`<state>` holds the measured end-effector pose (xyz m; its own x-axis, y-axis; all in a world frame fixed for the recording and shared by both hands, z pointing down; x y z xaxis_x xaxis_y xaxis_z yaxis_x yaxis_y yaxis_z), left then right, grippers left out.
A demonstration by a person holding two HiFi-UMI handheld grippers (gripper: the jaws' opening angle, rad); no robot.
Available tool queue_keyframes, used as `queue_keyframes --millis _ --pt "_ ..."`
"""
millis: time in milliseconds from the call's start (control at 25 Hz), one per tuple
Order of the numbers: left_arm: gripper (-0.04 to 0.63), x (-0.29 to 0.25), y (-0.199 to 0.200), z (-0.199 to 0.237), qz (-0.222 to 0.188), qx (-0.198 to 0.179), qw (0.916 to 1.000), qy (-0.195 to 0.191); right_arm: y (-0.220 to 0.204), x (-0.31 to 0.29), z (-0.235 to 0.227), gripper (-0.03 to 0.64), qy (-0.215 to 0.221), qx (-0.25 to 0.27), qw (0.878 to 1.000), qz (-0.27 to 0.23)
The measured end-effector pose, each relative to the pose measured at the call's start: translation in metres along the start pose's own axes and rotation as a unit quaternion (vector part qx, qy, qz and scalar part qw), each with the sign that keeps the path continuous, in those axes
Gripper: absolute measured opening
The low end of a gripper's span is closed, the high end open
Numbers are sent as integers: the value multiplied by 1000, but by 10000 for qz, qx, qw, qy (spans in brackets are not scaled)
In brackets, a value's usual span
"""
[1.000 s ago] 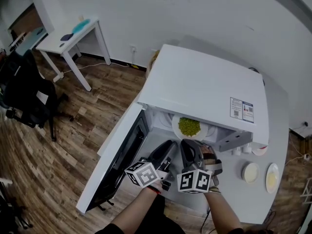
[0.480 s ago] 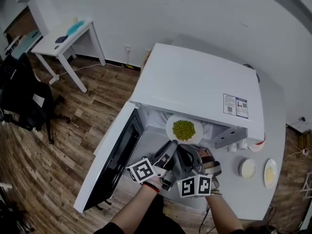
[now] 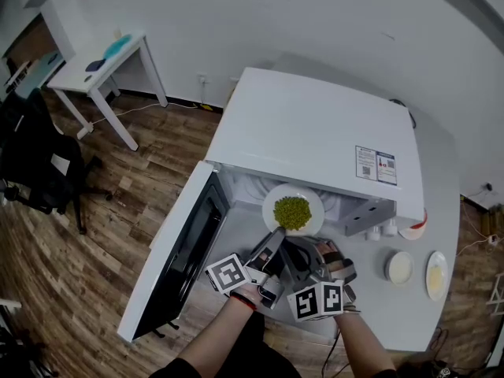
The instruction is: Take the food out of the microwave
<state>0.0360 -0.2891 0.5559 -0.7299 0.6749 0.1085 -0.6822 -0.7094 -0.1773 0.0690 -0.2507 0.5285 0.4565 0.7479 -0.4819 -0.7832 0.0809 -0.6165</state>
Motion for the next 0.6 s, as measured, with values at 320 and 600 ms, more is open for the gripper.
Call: queue_keyframes --millis 320,600 --pt "60 2 0 10 -52 145 9998 107 -7 14 -4 49 -465 -825 9955 -75" --pt "55 0 -3 4 -109 444 9990 21 -61 29 -13 58 -619 -4889 8698 -235"
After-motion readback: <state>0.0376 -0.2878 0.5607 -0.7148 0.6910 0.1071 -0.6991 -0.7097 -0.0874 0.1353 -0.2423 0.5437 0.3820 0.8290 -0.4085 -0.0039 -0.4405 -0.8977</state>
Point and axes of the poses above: the fingertips, and each gripper's own axes: x backward along the fingers, z to its left, y out of its top, the point moved 3 cm from there along x, backward along the fingers
